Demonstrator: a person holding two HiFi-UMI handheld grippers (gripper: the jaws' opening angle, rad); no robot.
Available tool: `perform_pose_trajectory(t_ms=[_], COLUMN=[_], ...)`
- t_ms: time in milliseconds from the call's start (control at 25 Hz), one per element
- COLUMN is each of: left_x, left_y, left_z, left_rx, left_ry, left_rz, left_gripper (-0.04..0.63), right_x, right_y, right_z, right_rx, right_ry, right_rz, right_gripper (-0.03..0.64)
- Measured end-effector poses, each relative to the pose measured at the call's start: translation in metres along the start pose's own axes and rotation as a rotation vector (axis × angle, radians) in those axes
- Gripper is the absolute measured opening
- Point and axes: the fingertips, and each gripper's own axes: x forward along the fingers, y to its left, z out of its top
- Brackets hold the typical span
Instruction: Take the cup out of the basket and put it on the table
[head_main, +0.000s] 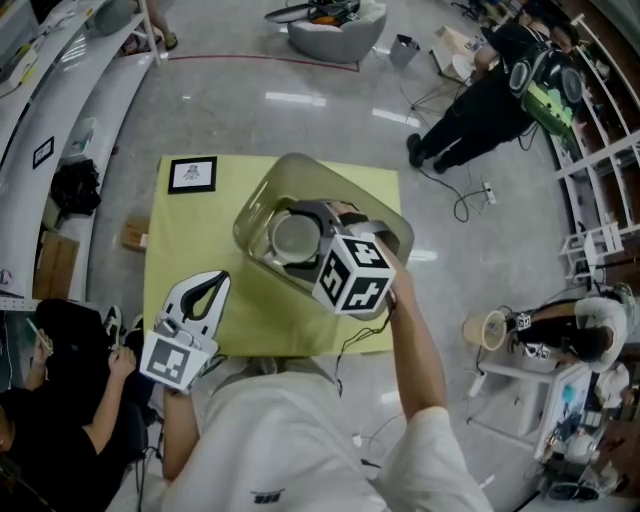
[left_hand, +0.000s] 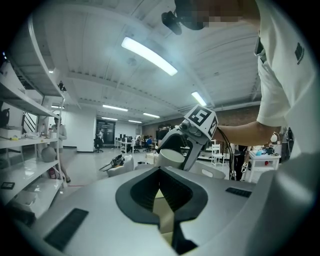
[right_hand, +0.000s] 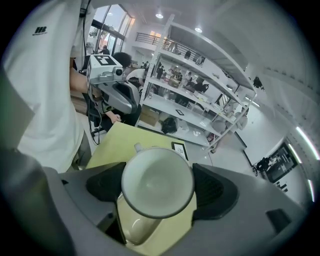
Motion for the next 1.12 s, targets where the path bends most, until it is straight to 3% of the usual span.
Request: perform_pose_trajectory(t_ms=[600,1120], left_x=[-0.048,-0.104], left_y=[0.007,0.024], left_z=[-0.005,-0.025], left_rx=[-0.006,-0.03], left_ry=[-0.022,-0.001], left_rz=[0.098,0.233], left_gripper=[0.0,0.0], right_x=[-0.003,0.045], right_y=[0.03,0.087], right_z=[0.077,0.122], right_rx=[-0.154,-0.248], right_ry=[-0.081,-0.14], right_rz=[0.033,0.174], right_gripper=[0.414,0.414])
